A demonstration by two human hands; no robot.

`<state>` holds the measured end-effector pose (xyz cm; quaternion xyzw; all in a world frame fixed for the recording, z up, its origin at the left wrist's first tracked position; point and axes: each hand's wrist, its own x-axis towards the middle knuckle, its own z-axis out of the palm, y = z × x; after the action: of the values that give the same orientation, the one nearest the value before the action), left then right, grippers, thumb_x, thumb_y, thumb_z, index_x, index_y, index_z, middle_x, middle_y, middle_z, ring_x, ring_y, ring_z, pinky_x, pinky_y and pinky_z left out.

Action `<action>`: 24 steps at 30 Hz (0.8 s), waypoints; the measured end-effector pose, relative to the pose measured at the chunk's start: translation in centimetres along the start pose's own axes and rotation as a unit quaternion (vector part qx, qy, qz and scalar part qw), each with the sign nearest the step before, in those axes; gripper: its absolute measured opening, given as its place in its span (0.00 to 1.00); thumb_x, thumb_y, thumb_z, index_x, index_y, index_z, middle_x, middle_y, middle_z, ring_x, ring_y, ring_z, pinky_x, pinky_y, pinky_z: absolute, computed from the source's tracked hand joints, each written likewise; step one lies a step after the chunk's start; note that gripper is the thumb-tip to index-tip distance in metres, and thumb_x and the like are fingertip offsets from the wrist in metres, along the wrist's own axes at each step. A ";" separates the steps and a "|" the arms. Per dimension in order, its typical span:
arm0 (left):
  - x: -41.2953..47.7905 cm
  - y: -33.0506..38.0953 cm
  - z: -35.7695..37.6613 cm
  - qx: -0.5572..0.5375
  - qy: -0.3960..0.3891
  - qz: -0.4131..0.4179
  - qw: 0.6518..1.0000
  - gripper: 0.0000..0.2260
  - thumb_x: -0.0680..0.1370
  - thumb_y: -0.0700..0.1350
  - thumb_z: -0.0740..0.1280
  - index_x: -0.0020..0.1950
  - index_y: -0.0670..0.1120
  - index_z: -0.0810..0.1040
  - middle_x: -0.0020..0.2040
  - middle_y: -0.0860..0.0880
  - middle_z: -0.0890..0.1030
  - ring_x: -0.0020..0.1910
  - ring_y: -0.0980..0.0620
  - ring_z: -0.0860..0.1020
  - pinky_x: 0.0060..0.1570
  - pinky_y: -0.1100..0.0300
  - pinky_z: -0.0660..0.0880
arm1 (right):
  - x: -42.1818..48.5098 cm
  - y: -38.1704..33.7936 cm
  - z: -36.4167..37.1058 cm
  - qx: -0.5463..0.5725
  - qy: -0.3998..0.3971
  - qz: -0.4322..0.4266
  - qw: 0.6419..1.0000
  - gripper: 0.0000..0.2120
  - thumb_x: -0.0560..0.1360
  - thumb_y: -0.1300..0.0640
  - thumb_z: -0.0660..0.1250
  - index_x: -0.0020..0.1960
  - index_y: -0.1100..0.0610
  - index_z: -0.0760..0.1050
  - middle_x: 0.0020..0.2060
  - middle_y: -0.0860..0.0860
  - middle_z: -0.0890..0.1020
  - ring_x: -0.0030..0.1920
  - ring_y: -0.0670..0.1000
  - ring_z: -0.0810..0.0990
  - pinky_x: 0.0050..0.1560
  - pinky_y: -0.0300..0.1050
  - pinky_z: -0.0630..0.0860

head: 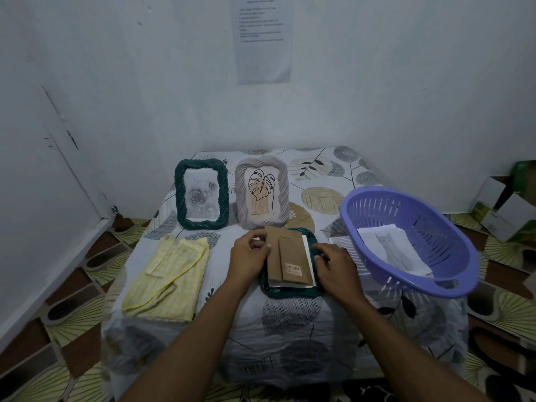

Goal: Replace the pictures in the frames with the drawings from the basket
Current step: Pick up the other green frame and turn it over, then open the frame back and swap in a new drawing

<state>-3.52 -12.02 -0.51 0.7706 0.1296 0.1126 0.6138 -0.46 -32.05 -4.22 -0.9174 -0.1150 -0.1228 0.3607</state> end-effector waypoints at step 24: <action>0.4 -3.2 -7.9 0.250 0.117 0.055 0.960 0.13 0.76 0.41 0.66 0.59 0.42 0.80 0.55 0.42 0.82 0.49 0.51 0.77 0.51 0.61 0.70 | -0.1 -0.2 0.0 -0.028 -0.016 -0.019 0.999 0.13 0.76 0.60 0.66 0.59 0.56 0.81 0.56 0.54 0.79 0.55 0.55 0.73 0.56 0.46 0.70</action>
<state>-5.94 -3.93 -1.86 0.8868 0.1823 0.1994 0.3751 -0.63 -31.91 -4.15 -0.9266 -0.1352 -0.1180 0.3304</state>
